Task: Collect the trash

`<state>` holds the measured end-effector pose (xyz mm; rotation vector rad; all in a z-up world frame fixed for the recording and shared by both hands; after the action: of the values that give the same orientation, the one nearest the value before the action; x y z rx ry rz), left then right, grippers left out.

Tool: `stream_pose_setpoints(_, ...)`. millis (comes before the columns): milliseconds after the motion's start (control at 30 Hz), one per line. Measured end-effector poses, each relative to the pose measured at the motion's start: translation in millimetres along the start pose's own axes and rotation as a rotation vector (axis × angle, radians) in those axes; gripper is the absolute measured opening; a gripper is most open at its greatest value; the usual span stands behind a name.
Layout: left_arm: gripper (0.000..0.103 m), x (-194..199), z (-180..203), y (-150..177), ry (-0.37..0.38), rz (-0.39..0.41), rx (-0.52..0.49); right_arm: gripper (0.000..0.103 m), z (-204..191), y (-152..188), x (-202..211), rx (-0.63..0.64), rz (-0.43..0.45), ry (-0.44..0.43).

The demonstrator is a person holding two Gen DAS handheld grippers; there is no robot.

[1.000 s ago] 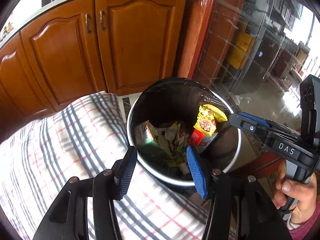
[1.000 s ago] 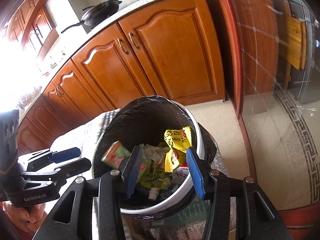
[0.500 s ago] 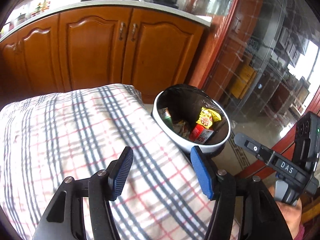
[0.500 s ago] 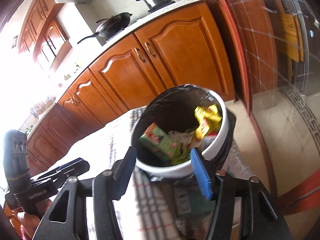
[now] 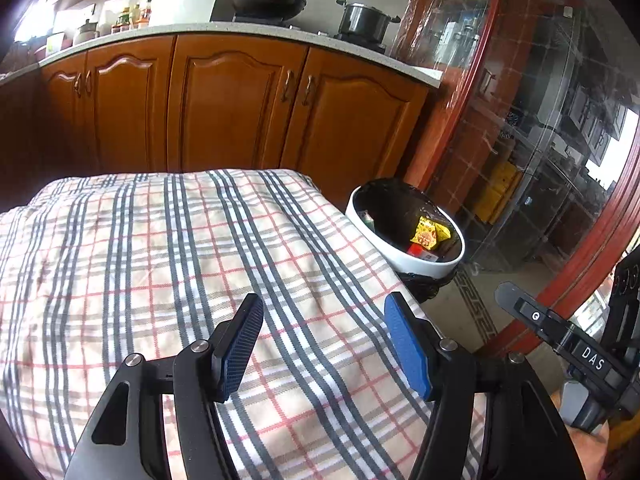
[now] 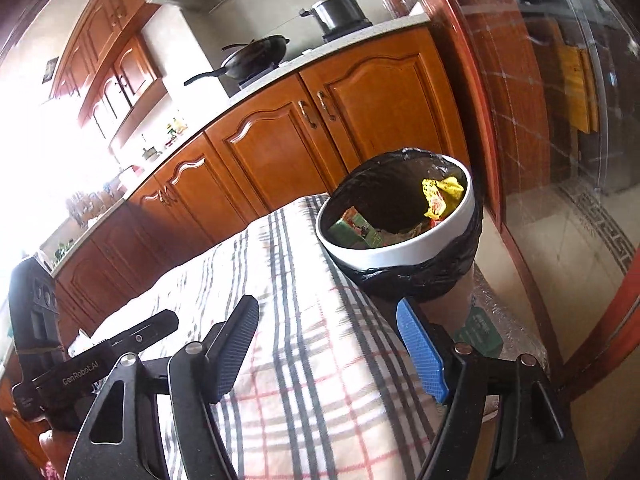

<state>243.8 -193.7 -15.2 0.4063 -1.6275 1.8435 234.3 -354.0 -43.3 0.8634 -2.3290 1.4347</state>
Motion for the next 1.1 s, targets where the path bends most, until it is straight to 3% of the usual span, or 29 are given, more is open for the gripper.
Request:
stream_pose_setpoints(67,0.076,22,-3,-2,-0.01,0.057,-0.004,0.076,-13,-5,13,0.035,0.03,0.006)
stream_pose_setpoints(100,0.079,33,-4,-4,-0.016,0.09,-0.009,0.083,-20,-10,20,0.052,0.052,0.005)
stream_pose_setpoints(200,0.102,61,-6,-3,-0.053,0.175,-0.031,0.103,-41,-25,43,0.115,0.138,0.012)
stream_pose_setpoints(367,0.102,87,-12,14,-0.125,0.277,-0.042,0.103,-66,-28,71,0.237,0.291,0.082)
stream_pose_setpoints(500,0.102,92,-16,33,-0.154,0.291,-0.04,0.103,-66,-12,72,0.252,0.375,0.124)
stream_pose_setpoints(700,0.102,73,-17,44,-0.214,0.297,-0.054,0.103,-67,12,53,0.296,0.323,0.124)
stream_pose_setpoints(1100,0.102,67,-39,56,-0.284,0.29,-0.038,0.103,-84,40,27,0.328,0.223,0.041)
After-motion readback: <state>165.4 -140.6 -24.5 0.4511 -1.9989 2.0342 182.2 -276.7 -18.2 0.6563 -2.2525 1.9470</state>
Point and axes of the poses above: each gripper's, at about its wrist camera, not at the fingertips, and x roughly against the way its jaws point, z to its right, y to its underside, the point moved 7 cm from there along -x, roughly the way its jaws point, and after that the axes turned 8 degrees about -y, right-handed, at the moved point
